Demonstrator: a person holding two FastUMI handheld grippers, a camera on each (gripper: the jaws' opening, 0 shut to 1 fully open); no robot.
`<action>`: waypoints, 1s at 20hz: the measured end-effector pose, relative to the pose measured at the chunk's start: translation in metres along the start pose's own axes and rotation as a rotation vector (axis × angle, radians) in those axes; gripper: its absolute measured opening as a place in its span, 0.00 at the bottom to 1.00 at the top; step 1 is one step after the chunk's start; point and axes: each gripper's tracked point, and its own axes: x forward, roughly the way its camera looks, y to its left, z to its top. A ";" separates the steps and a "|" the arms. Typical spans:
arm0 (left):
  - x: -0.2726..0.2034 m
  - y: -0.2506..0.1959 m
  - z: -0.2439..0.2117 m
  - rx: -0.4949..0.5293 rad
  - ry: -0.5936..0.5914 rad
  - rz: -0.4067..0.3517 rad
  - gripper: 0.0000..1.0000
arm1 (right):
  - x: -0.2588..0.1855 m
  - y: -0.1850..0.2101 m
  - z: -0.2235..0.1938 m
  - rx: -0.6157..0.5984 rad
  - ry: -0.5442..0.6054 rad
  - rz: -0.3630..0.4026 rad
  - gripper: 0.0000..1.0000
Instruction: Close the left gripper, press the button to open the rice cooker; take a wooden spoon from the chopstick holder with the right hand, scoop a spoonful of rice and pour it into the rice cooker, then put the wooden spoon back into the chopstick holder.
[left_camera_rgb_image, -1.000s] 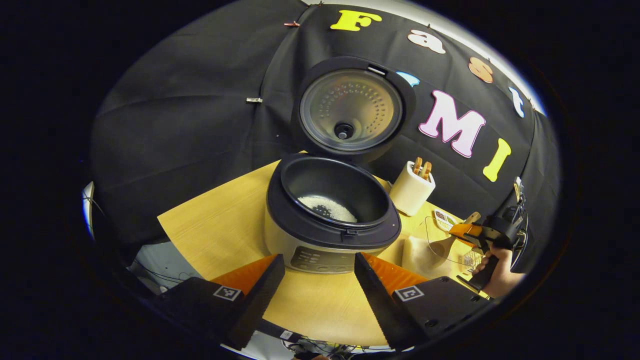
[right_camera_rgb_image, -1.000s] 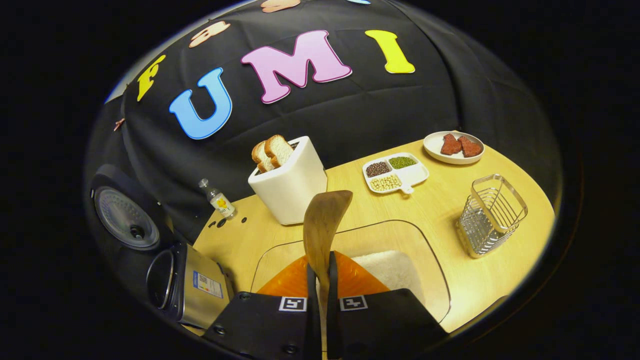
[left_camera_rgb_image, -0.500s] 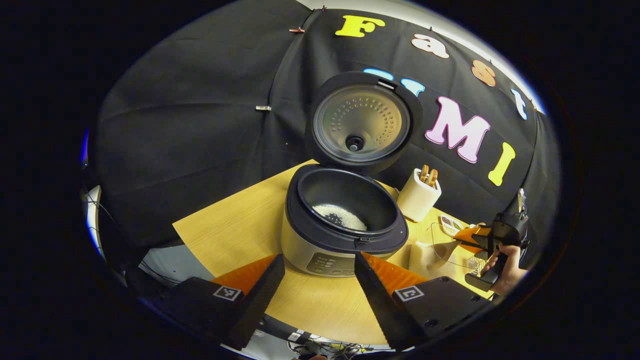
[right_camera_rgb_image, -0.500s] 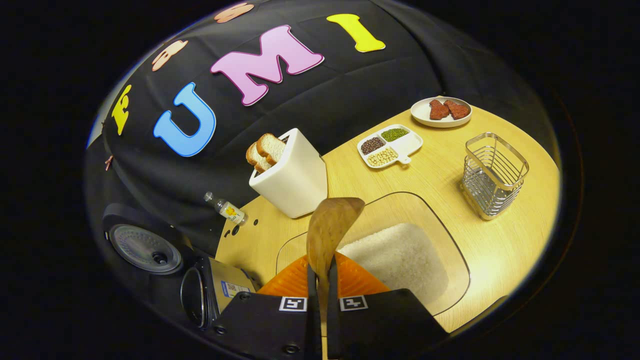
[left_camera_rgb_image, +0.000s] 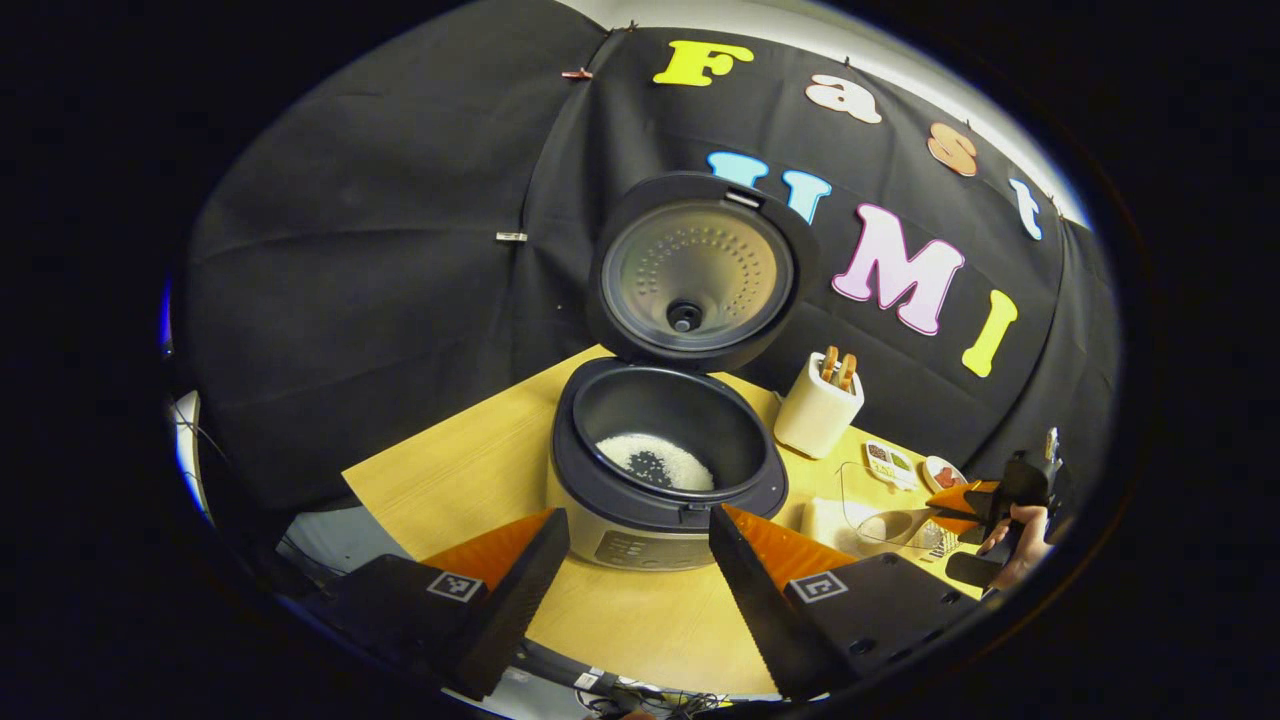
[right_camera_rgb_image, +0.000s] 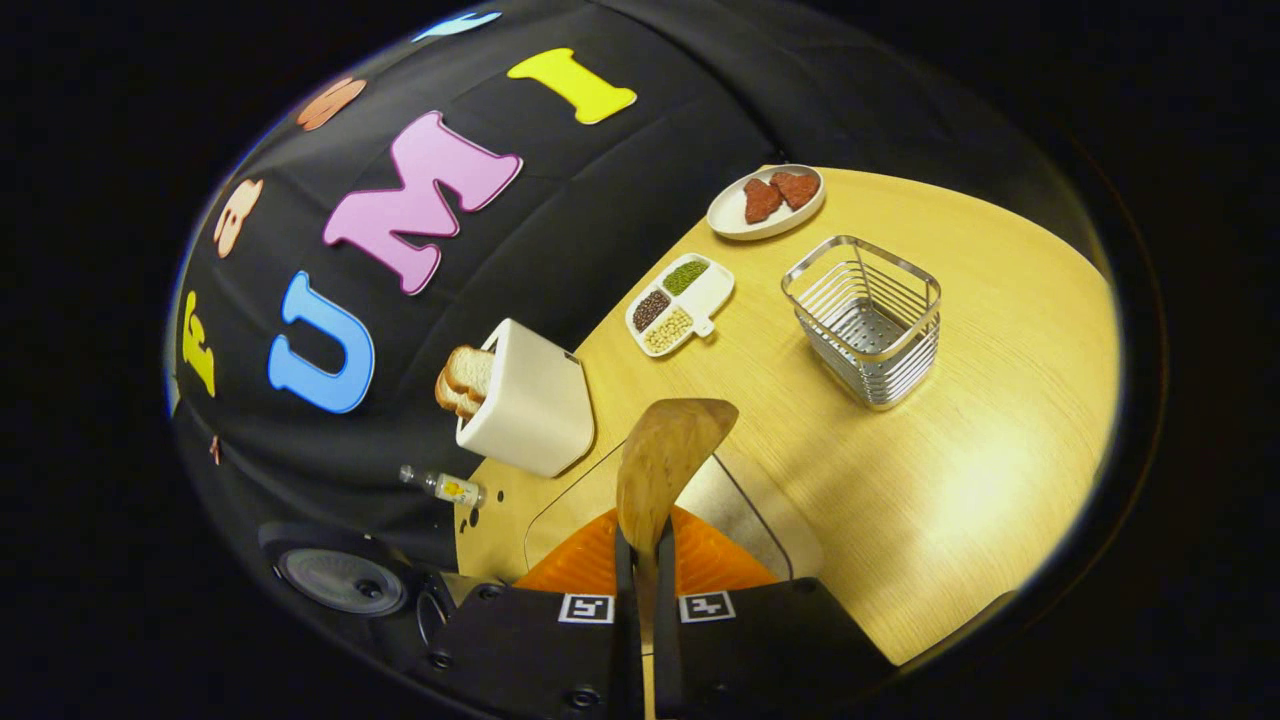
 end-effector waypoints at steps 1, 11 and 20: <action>0.000 -0.004 0.003 0.005 -0.003 -0.008 0.95 | -0.001 0.000 0.005 0.025 -0.003 0.003 0.09; 0.006 -0.023 0.016 -0.011 -0.047 -0.091 0.92 | -0.020 0.053 0.037 0.217 0.005 0.084 0.09; -0.005 -0.013 0.036 -0.010 -0.093 -0.121 0.95 | -0.033 0.151 0.005 0.182 0.109 0.244 0.09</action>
